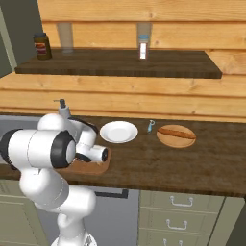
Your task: From the different types of pastries on the counter, select a croissant and place it on the cutting board. Then retrieve a jar of jam from the cabinet and place it alongside the croissant on the cutting board.
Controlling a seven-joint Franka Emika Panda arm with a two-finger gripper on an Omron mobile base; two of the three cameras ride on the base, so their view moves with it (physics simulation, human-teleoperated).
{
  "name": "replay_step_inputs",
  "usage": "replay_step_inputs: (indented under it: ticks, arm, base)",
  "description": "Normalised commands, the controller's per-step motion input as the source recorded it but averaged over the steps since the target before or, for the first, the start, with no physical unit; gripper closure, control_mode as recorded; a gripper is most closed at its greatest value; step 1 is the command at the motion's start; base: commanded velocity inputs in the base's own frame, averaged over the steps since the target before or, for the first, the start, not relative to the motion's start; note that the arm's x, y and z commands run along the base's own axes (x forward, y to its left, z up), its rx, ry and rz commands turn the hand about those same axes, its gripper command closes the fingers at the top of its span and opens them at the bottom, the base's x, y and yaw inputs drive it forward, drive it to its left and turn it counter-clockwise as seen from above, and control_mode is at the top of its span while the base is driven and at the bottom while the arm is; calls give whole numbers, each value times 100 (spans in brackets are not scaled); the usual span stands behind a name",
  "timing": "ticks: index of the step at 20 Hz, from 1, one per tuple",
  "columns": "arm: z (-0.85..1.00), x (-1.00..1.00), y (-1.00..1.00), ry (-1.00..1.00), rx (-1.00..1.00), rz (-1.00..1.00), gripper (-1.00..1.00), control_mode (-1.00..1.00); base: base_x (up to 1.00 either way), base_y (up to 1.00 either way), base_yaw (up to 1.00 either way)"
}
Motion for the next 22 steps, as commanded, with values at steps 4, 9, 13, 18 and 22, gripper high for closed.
replay_step_inputs:
  ticks: [4, 9, 13, 18, 22]
  arm:
    - [37, -4, -14, -3, 0, 7, -100, -100]
    - [20, -11, -15, -2, 0, 9, -100, -100]
    - [6, 0, -23, 0, 0, 6, -100, -100]
    - [24, 6, -42, -6, 0, 2, -100, -100]
    - [28, 16, -39, -17, -6, 0, -100, -100]
  base:
    - [0, 0, 0]
    - [0, 0, 0]
    - [0, 0, 0]
    - [0, 0, 0]
    - [0, 0, 0]
